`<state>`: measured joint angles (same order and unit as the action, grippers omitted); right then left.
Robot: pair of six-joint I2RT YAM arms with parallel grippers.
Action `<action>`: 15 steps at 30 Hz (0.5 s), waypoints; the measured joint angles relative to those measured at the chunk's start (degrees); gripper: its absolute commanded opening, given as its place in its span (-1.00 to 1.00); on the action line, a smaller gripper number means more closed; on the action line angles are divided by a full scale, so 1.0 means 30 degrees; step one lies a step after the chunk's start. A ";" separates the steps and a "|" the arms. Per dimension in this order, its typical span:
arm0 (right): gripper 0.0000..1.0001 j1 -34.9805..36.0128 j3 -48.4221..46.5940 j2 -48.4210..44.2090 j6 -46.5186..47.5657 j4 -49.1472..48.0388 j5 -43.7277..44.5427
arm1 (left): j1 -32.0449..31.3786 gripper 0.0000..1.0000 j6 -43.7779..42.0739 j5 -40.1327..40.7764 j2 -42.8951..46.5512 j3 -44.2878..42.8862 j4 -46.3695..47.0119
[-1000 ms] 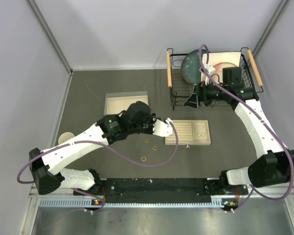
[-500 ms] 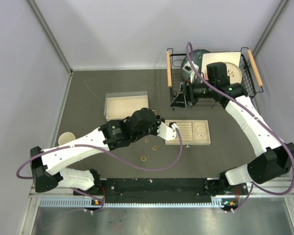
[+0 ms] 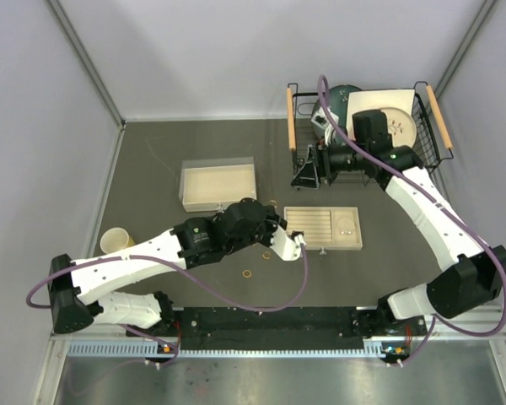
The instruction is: Organize the mixed jewelry
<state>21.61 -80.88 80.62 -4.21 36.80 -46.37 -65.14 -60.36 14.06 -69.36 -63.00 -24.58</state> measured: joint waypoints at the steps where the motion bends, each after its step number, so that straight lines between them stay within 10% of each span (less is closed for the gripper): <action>1: 0.28 0.0007 0.0138 -0.0153 0.0000 -0.0124 0.0000 | -0.0036 -1.00 -0.0168 -0.0051 0.0015 0.0226 0.0335; 15: 0.18 0.0568 0.1610 -0.0991 -0.0029 -0.0313 -0.0109 | -0.0430 -1.00 -0.0882 -0.0568 0.0015 0.0816 0.2208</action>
<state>23.31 -76.05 77.65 -4.29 35.86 -46.70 -66.43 -63.00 12.36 -69.32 -60.55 -17.96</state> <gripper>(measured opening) 0.600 0.010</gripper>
